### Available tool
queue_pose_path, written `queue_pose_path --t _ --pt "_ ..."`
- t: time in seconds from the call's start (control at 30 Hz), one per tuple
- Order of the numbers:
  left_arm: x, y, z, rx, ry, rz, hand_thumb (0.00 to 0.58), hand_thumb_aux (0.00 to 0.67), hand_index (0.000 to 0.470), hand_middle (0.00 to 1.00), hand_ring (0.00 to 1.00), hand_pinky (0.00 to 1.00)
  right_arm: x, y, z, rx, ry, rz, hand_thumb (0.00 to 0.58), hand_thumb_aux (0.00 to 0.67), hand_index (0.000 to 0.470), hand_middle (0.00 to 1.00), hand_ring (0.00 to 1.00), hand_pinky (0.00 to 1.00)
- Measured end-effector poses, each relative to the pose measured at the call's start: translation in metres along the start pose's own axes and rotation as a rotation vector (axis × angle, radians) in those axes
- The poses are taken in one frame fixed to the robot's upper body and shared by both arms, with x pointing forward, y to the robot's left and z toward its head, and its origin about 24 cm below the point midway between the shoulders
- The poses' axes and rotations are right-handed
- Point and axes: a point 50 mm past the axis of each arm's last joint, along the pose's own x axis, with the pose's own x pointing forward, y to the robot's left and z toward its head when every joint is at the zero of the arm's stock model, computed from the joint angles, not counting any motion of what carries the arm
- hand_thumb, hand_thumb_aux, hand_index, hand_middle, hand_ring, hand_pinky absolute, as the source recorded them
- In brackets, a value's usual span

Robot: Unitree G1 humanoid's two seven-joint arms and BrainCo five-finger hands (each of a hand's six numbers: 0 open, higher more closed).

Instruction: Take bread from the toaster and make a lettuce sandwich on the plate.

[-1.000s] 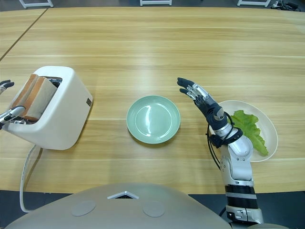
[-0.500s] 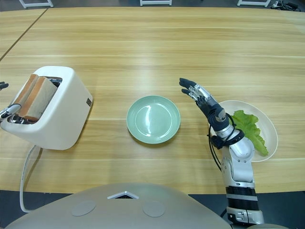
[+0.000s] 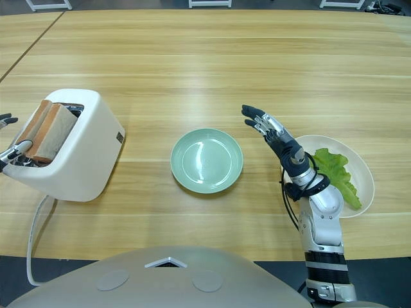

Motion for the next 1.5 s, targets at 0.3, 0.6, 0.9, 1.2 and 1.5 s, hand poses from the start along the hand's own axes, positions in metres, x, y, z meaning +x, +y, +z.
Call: queue_pose_path --t 0.3,0.6,0.9,1.2,1.5 --pt "-0.001 -0.002 -0.008 -0.019 0.038 -0.007 0.234 0.152 0.107 0.00 0.00 0.00 0.000 0.000 0.000 0.000 0.000 0.001 0.000 0.000 0.000 0.00 0.00 0.00" --pt "-0.002 -0.003 -0.013 -0.033 0.065 -0.018 0.265 0.176 0.123 0.00 0.00 0.00 0.000 0.000 0.000 -0.003 0.002 0.003 0.000 0.000 0.000 0.00 0.00 0.00" --pt "0.004 -0.006 0.000 -0.037 -0.007 0.005 0.449 0.352 0.247 0.00 0.00 0.00 0.000 0.001 0.001 -0.023 0.006 0.014 0.000 0.000 0.000 0.00 0.00 0.00" --pt "0.005 0.012 0.014 -0.024 -0.085 0.127 0.523 0.460 0.323 0.00 0.00 0.00 0.000 0.003 0.001 -0.024 0.002 0.019 0.000 0.000 0.000 0.00 0.00 0.00" --pt "0.007 0.009 0.018 -0.031 -0.109 0.128 0.514 0.444 0.311 0.00 0.00 0.00 0.000 0.003 0.000 -0.035 0.009 0.026 0.000 0.000 0.000 0.00 0.00 0.00"
